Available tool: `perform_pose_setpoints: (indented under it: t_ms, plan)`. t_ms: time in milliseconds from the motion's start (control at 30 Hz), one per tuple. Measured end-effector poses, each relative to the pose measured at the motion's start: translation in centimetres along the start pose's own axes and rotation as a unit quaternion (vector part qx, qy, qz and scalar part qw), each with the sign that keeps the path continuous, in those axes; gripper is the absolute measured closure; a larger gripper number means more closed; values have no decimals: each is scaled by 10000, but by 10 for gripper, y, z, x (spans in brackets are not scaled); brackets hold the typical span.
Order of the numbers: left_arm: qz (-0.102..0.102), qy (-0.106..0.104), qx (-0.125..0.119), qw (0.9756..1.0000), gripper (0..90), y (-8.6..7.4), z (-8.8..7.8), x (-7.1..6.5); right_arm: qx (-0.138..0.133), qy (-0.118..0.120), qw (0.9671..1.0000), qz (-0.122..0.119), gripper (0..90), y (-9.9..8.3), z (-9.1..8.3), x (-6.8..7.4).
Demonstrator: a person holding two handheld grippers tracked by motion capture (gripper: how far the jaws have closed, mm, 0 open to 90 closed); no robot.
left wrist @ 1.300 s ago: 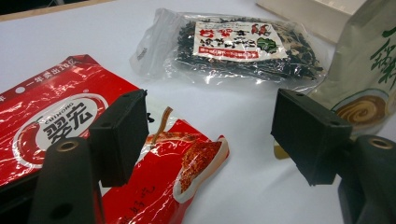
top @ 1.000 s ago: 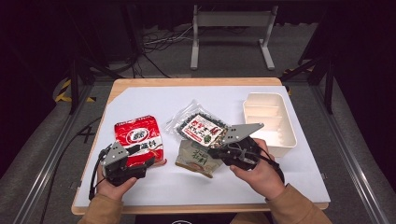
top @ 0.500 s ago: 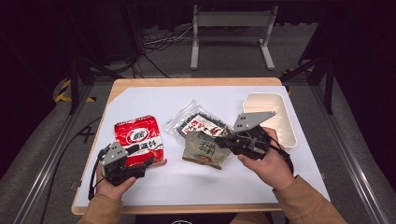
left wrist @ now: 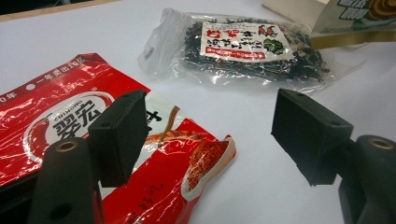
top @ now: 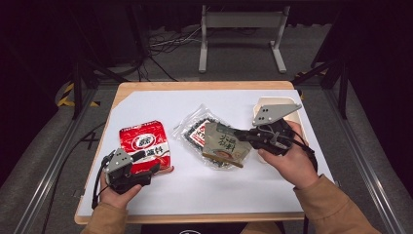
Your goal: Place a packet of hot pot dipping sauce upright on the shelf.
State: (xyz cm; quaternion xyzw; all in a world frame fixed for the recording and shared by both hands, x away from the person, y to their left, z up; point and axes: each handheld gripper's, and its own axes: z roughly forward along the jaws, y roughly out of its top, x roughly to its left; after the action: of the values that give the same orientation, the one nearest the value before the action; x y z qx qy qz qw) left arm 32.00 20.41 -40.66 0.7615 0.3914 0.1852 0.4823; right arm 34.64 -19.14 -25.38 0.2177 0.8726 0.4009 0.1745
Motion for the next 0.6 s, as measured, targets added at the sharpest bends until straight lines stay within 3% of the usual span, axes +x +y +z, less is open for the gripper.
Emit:
perform_pose_setpoints:
  t_ms: [133,200,300,600]
  plan:
    - [8,-7,4,10000,273,0,1,0,-46,-107,9999,-35,893,2,-4,-3]
    - [-1,2,21,10000,272,0,1,1,-76,-136,9997,-203,893,3,-6,-6]
    - [-29,10,-9,10000,273,0,1,1,-22,-180,9995,-261,893,5,-10,-12]
    - [-36,49,-30,10000,271,-1,0,2,17,-34,9997,-239,892,3,-15,-30]
